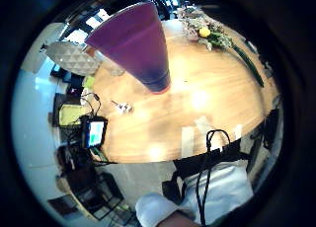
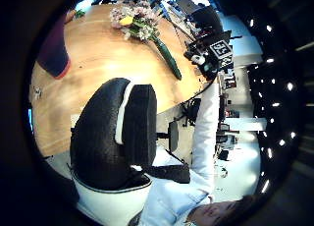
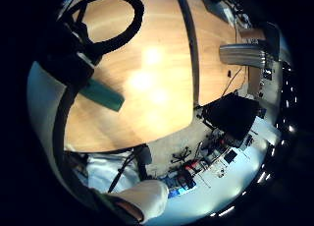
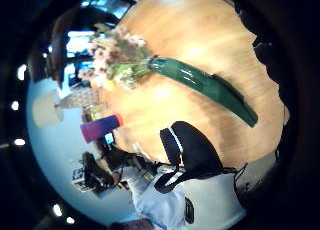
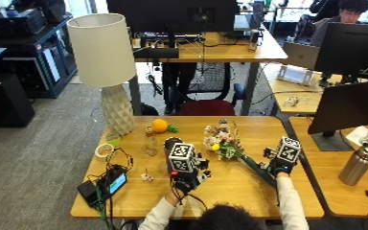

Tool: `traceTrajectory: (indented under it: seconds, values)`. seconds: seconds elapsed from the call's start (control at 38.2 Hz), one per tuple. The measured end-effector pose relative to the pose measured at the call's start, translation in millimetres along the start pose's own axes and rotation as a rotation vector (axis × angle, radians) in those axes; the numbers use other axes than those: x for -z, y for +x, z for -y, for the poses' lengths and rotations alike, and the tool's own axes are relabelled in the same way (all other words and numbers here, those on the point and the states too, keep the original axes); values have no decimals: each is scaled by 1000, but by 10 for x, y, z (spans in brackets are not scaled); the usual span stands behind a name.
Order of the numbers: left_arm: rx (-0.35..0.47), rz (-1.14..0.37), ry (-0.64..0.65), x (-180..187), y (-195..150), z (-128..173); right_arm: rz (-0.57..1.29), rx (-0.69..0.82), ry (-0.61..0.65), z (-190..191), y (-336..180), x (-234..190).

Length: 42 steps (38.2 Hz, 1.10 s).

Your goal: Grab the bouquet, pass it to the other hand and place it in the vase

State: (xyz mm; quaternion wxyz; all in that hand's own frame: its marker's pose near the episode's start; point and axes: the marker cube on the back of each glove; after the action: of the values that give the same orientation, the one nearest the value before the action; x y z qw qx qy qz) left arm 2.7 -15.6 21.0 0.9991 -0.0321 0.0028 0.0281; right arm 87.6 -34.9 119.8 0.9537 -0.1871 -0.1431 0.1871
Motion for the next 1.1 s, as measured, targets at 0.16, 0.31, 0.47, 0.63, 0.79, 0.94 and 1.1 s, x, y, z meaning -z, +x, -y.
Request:
traceTrajectory:
  seconds: [0.16, 0.31, 0.47, 0.63, 0.79, 0.94, 1.1]
  values:
    - [5, 5, -8, -56, -43, 16, -18, -96, -66, -43, 76, -361]
    - [11, 5, -11, -83, -60, 29, -123, -75, -64, -5, 51, -617]
    - [0, 0, -17, -93, -21, 21, -126, -63, -62, -20, -47, -709]
    - [1, 10, -25, -97, -11, 19, -114, -75, 111, 111, -69, -668]
    - [37, 43, -40, -107, -55, 99, -118, -127, 124, 100, -2, -681]
    - [31, -20, -120, -78, -23, 227, -158, -191, 552, 235, 85, -501]
    - [21, -176, -121, 139, 78, 548, 495, 136, 761, 130, -462, -70]
